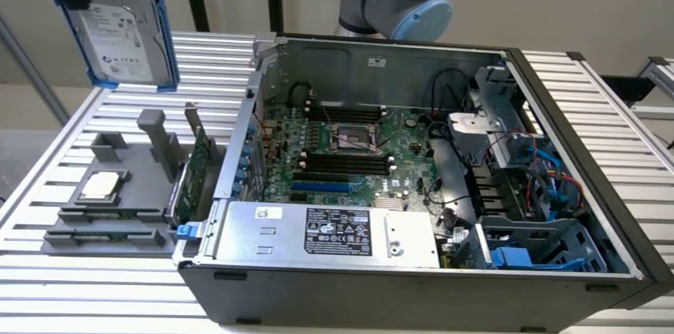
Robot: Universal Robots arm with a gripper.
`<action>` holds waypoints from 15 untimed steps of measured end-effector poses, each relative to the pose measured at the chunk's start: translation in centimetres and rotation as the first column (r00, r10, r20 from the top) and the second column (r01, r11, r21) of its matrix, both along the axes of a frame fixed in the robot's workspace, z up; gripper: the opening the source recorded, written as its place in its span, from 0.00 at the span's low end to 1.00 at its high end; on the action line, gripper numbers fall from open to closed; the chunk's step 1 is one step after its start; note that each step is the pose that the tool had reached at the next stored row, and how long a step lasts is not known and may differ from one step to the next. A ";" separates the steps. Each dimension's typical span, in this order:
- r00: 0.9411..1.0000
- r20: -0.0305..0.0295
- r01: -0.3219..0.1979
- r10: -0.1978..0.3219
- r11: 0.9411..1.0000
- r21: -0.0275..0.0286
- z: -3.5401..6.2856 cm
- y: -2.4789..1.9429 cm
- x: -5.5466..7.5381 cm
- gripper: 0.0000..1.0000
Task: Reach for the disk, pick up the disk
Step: 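Pick up the disk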
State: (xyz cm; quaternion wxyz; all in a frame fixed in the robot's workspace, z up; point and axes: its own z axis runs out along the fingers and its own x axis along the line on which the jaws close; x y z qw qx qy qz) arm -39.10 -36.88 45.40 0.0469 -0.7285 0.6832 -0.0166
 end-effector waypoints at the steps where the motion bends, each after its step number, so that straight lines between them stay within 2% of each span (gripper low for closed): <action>1: 1.000 0.000 0.000 0.000 1.000 0.000 0.26 -0.13 0.4 0.33; 9: 1.000 0.000 0.000 0.000 1.000 0.001 1.75 -1.44 3.9 0.33; 15: 1.000 0.000 0.000 0.000 1.000 0.004 2.94 -2.35 6.6 0.33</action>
